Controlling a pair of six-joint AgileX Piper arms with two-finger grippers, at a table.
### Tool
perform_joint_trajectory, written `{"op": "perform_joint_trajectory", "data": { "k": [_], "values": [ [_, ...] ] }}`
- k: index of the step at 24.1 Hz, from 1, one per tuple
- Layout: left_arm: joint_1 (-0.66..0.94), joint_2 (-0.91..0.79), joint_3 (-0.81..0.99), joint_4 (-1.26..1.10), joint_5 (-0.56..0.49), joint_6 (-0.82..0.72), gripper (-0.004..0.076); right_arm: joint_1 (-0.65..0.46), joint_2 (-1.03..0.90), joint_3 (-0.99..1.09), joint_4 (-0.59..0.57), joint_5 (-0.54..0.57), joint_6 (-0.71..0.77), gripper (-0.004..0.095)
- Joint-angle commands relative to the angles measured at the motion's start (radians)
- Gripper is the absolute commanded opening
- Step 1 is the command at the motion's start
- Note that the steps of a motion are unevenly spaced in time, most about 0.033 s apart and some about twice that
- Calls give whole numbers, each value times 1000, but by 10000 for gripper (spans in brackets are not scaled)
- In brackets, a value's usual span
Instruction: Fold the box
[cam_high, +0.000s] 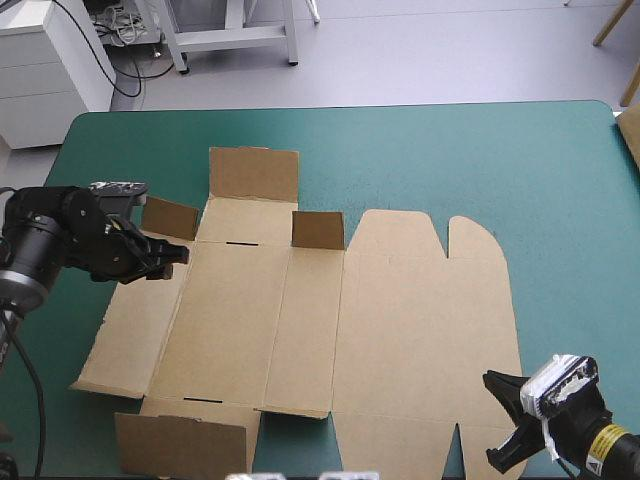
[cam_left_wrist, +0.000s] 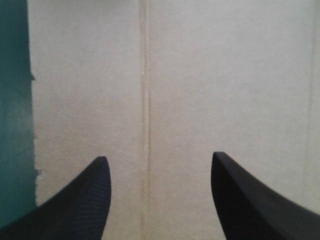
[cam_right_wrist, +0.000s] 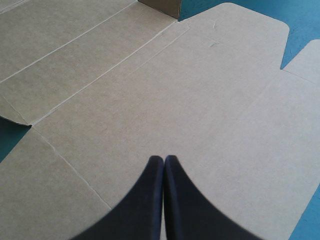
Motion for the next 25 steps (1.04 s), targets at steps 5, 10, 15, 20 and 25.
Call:
{"op": "perform_joint_trajectory", "data": {
  "k": [5, 10, 15, 20, 25],
  "values": [
    [339, 28, -35, -285, 50, 423, 424, 0, 7, -24, -5, -72, -1, -16],
    [472, 46, -28, -373, 52, 566, 424, 0, 7, -24, -5, -72, -1, -16],
    [512, 63, 65, -339, 52, 608, 424, 0, 7, -24, -5, -72, -1, -16],
    [512, 90, 218, -263, 55, 662, 424, 0, 7, -24, -5, -74, -1, -16],
    [512, 141, 218, -200, 50, 656, 424, 0, 7, -24, -5, -76, -5, -16]
  ]
}}
